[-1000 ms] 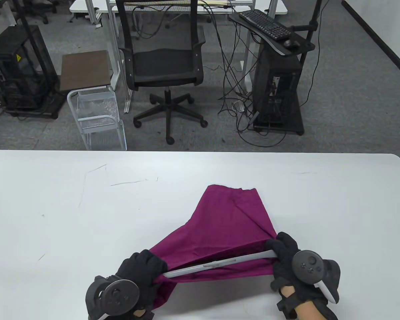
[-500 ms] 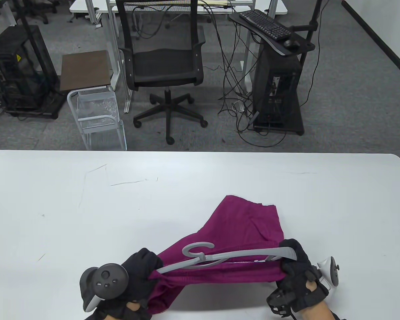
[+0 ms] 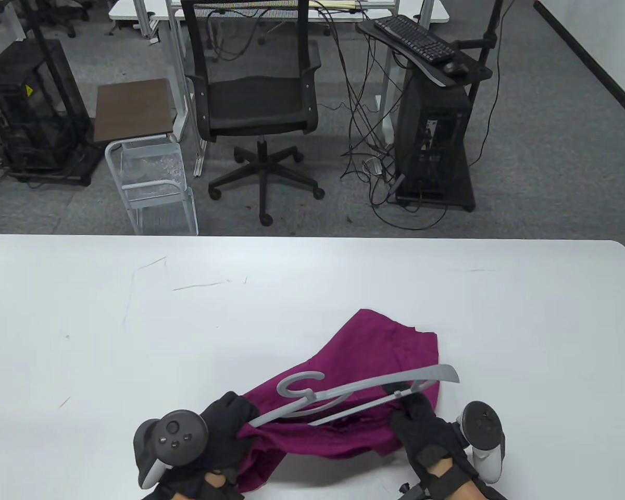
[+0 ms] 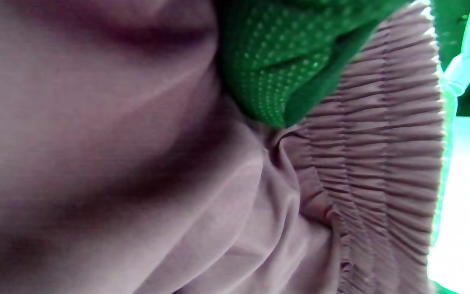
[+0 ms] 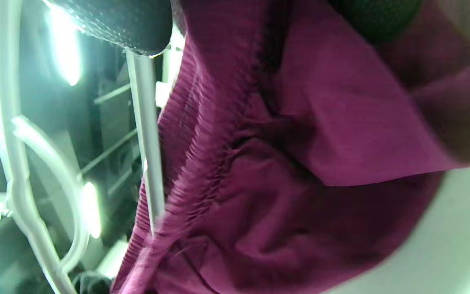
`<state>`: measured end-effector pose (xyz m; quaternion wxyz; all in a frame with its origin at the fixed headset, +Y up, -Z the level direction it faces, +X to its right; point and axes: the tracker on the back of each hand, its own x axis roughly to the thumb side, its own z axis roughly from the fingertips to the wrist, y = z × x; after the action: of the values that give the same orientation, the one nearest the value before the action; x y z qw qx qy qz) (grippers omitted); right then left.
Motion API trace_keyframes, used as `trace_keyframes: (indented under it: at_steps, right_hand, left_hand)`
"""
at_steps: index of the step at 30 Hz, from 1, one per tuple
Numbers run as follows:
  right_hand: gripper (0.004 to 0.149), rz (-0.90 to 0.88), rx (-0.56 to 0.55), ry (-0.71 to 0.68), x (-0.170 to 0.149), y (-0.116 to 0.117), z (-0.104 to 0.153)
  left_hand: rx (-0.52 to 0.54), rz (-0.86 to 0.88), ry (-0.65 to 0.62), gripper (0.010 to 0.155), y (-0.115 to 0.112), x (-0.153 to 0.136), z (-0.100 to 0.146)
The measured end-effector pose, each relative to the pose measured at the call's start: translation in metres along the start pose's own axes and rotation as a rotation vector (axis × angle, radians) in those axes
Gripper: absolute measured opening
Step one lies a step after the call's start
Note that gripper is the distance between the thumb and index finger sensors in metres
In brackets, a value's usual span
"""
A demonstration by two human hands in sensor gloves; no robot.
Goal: Remove shorts from gray hanger
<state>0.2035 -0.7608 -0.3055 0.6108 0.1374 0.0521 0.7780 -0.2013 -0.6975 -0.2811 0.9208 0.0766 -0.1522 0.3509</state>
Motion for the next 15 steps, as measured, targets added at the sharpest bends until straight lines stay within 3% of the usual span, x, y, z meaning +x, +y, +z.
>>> trace_keyframes:
  at_steps: [5,6,8,9,12,15]
  right_hand:
    - [0.083,0.022,-0.151,0.081,-0.005,-0.018,0.006]
    - [0.093,0.062,-0.173,0.113,-0.007,-0.02,0.007]
    - [0.1,0.203,-0.261,0.128,-0.007,-0.024,0.008]
    - [0.103,0.254,-0.243,0.108,-0.005,-0.024,0.007]
    - [0.1,0.582,-0.165,-0.093,0.013,-0.021,0.004]
    - [0.07,0.786,-0.161,-0.265,0.029,-0.012,0.001]
  left_hand:
    - [-0.04,-0.116,0.05,0.029,0.002,-0.007,-0.001]
    - [-0.037,-0.112,0.05,0.029,0.002,-0.007,-0.002]
    - [-0.057,-0.138,0.048,0.029,0.001,-0.007,-0.002]
    - [-0.066,-0.142,0.043,0.029,0.001,-0.007,-0.002]
    - [-0.1,-0.153,0.019,0.029,-0.003,-0.004,-0.003]
    - [-0.122,-0.156,0.009,0.029,-0.005,-0.002,-0.003]
